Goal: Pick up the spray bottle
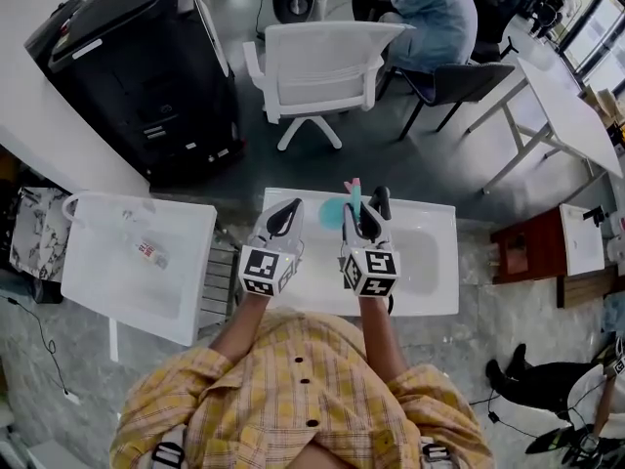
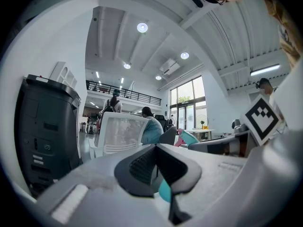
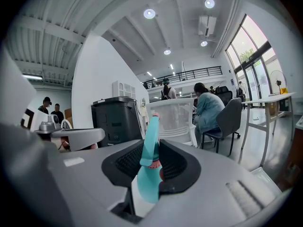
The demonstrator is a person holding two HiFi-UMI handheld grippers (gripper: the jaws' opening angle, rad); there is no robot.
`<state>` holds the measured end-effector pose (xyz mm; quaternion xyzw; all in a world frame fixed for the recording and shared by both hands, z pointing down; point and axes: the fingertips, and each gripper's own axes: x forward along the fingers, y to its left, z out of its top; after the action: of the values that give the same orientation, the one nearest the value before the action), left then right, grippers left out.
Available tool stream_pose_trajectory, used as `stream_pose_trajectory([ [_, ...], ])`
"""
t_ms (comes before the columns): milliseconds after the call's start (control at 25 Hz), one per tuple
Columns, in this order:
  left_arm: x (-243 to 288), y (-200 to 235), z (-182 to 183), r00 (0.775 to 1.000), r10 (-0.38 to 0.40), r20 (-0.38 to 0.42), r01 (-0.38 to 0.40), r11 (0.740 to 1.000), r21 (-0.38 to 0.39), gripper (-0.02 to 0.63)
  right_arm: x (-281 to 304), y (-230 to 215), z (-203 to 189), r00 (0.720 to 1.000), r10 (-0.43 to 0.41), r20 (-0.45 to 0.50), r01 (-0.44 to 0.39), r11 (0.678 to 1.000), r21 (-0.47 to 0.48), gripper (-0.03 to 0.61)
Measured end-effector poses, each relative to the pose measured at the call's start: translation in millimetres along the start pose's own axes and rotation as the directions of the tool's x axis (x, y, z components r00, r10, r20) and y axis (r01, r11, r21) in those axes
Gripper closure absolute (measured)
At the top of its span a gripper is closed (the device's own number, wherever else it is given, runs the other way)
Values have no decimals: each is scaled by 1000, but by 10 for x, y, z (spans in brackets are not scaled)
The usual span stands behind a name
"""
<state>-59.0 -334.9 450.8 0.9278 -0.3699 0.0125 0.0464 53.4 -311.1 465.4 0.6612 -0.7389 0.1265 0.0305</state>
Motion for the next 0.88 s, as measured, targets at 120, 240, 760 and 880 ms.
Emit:
stream_pose_trajectory([
  [120, -13, 13, -7, 1000, 3, -5, -3, 1000, 2, 615, -8, 16, -6, 1000, -2, 0, 2, 1000, -3, 489],
  [240, -2, 37, -1, 1000, 4, -2, -4, 1000, 4, 615, 2, 20, -4, 1000, -5, 2, 5, 1000, -5, 489],
  [760, 103, 107, -5, 1000, 2, -7, -2, 1000, -2, 615, 100, -12, 47, 1000, -8, 1, 8, 1000, -14, 489],
  [880, 122, 139, -27, 1000, 6, -12, -6, 1000, -4, 615, 126, -16, 51, 1000, -9, 2, 9, 1000, -15, 489],
])
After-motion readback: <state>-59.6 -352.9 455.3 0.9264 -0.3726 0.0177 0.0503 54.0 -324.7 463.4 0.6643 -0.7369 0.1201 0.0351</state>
